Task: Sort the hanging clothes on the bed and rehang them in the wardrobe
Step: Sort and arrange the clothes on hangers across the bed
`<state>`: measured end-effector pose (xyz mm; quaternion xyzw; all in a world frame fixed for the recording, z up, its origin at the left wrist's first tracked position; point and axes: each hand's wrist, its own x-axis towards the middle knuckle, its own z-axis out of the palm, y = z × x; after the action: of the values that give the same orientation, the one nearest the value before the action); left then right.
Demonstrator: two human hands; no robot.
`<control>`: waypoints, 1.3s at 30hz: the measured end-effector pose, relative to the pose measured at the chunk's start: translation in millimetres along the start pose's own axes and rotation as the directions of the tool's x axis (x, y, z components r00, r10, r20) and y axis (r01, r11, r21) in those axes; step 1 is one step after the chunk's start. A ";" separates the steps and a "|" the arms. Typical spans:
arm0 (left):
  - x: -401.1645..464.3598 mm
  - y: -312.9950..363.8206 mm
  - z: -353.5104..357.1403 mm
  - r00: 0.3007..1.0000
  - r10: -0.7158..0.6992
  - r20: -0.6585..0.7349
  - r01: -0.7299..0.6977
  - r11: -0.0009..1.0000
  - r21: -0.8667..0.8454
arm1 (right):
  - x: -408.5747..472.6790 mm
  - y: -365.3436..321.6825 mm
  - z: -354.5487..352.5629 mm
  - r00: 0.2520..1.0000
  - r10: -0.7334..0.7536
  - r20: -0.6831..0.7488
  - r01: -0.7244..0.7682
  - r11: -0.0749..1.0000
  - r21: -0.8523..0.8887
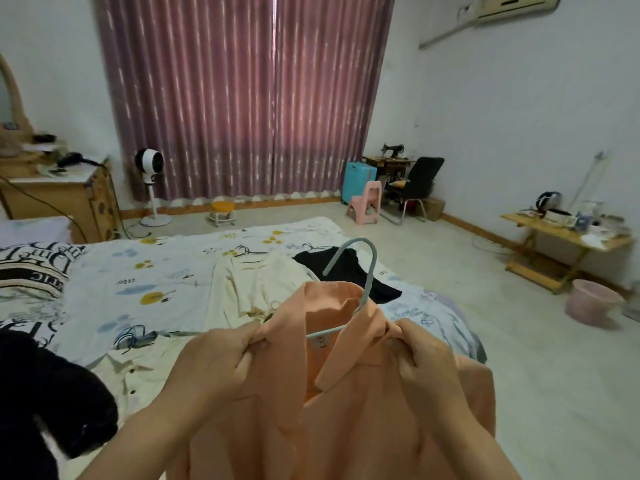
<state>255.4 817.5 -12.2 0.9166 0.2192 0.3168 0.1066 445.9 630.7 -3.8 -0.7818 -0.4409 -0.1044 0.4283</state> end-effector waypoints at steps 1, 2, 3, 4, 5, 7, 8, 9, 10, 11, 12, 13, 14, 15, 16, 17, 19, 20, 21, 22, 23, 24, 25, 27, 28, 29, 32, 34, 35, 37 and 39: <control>5.2 8.1 2.1 0.999 0.002 0.036 -0.003 1.000 0.001 | 3.4 2.6 -6.4 1.000 -0.004 0.003 0.004 1.000 -0.010; 10.4 15.6 3.0 0.996 -0.005 0.092 0.005 1.000 0.002 | 6.7 6.0 -12.5 1.000 -0.014 0.006 0.014 1.000 -0.022; 14.5 23.3 3.2 0.990 -0.005 0.142 0.005 1.000 0.001 | 10.2 9.1 -18.8 1.000 -0.021 0.018 0.022 0.999 -0.031; 17.1 30.9 4.1 0.985 0.001 0.174 0.001 1.000 -0.015 | 13.5 12.9 -24.4 0.999 -0.033 0.030 0.034 0.999 -0.031; 19.5 38.7 5.1 0.982 0.006 0.188 0.004 0.999 -0.053 | 16.3 14.8 -30.5 0.998 -0.049 0.038 0.050 0.998 -0.028; 23.6 56.8 7.3 0.977 -0.011 0.211 0.032 0.995 -0.098 | 21.7 19.6 -42.0 0.996 -0.084 0.038 0.085 0.996 -0.036; 26.2 65.7 8.3 0.975 -0.027 0.220 0.050 0.994 -0.099 | 24.8 22.8 -46.4 0.994 -0.103 0.044 0.104 0.994 -0.037; 28.4 72.7 10.2 0.975 -0.034 0.217 0.055 0.995 -0.088 | 28.6 25.3 -50.4 0.992 -0.107 0.068 0.110 0.993 -0.042; 30.8 78.2 11.5 0.982 -0.039 0.184 0.053 0.996 -0.073 | 33.3 26.6 -54.3 0.989 -0.102 0.104 0.107 0.993 -0.045; 33.9 81.7 11.5 0.990 -0.045 0.132 0.052 0.998 -0.048 | 38.3 27.7 -58.3 0.986 -0.088 0.142 0.097 0.993 -0.060; 37.6 82.9 9.3 0.995 -0.061 0.072 0.064 0.998 -0.030 | 43.3 27.4 -62.1 0.982 -0.100 0.162 0.114 0.990 -0.078; 41.8 82.8 4.9 0.996 -0.088 0.017 0.089 0.996 -0.019 | 48.8 26.2 -66.1 0.978 -0.128 0.165 0.146 0.984 -0.103; 45.5 81.3 -0.7 0.993 -0.114 -0.032 0.114 0.993 -0.006 | 54.8 24.3 -70.2 0.975 -0.155 0.161 0.176 0.976 -0.126; 49.1 79.5 -7.4 0.990 -0.122 -0.071 0.123 0.992 0.010 | 61.8 19.5 -75.0 0.974 -0.164 0.159 0.187 0.973 -0.138; 52.7 77.3 -14.3 0.988 -0.115 -0.103 0.119 0.992 0.032 | 70.4 15.8 -78.8 0.973 -0.149 0.179 0.176 0.974 -0.146; 55.5 75.4 -21.6 0.986 -0.110 -0.127 0.117 0.992 0.051 | 79.6 12.7 -80.4 0.966 -0.127 0.224 0.164 0.974 -0.157; 59.8 69.0 -35.6 0.980 -0.112 -0.167 0.126 0.989 0.078 | 97.1 6.4 -76.9 0.936 -0.102 0.337 0.178 0.963 -0.202; 60.8 64.0 -42.4 0.977 -0.120 -0.175 0.135 0.988 0.075 | 103.9 0.1 -72.2 0.930 -0.107 0.352 0.185 0.963 -0.198; 61.1 58.1 -48.7 0.976 -0.133 -0.173 0.145 0.987 0.064 | 109.3 -5.4 -65.0 0.934 -0.128 0.334 0.195 0.965 -0.173; 60.7 51.8 -55.5 0.976 -0.149 -0.158 0.159 0.986 0.050 | 113.7 -11.3 -57.3 0.945 -0.160 0.284 0.207 0.968 -0.141; 60.4 43.8 -63.0 0.976 -0.168 -0.136 0.174 0.984 0.036 | 117.7 -16.8 -48.2 0.955 -0.192 0.225 0.222 0.968 -0.119; 59.8 35.1 -71.1 0.976 -0.182 -0.118 0.186 0.982 0.026 | 121.5 -23.0 -39.1 0.961 -0.209 0.181 0.231 0.967 -0.110; 58.8 25.6 -79.9 0.974 -0.197 -0.108 0.200 0.980 0.019 | 125.9 -28.8 -30.1 0.963 -0.231 0.141 0.247 0.963 -0.107; 53.4 2.3 -98.5 0.971 -0.225 -0.085 0.228 0.973 0.026 | 136.1 -39.5 -9.6 0.949 -0.309 0.064 0.314 0.944 -0.100; 49.4 -10.9 -107.3 0.970 -0.233 -0.072 0.236 0.970 0.051 | 140.6 -45.9 0.8 0.944 -0.329 0.030 0.330 0.939 -0.101; 45.0 -25.3 -115.2 0.971 -0.232 -0.058 0.237 0.968 0.089 | 145.4 -53.1 11.7 0.941 -0.339 0.009 0.339 0.936 -0.096; 35.5 -71.3 -133.8 0.979 -0.202 -0.039 0.206 0.961 0.186 | 160.0 -81.1 45.6 0.927 -0.372 -0.037 0.368 0.926 -0.082; 36.8 -103.1 -144.2 0.985 -0.154 -0.075 0.166 0.964 0.205 | 170.5 -102.5 68.0 0.908 -0.415 -0.055 0.406 0.906 -0.118; 39.4 -119.4 -149.4 0.987 -0.121 -0.101 0.140 0.967 0.211 | 175.9 -112.4 79.6 0.903 -0.426 -0.050 0.416 0.899 -0.136; 46.7 -145.2 -160.9 0.986 -0.071 -0.152 0.105 0.967 0.231 | 188.0 -127.8 103.2 0.910 -0.415 -0.023 0.409 0.904 -0.127; 54.9 -165.7 -171.4 0.981 -0.016 -0.192 0.075 0.950 0.302 | 201.3 -135.9 125.2 0.916 -0.399 -0.034 0.394 0.912 -0.112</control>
<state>131.1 999.0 94.8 0.8828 0.2960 0.3612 -0.0516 431.9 880.0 107.0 -0.6940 -0.5721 -0.2336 0.3695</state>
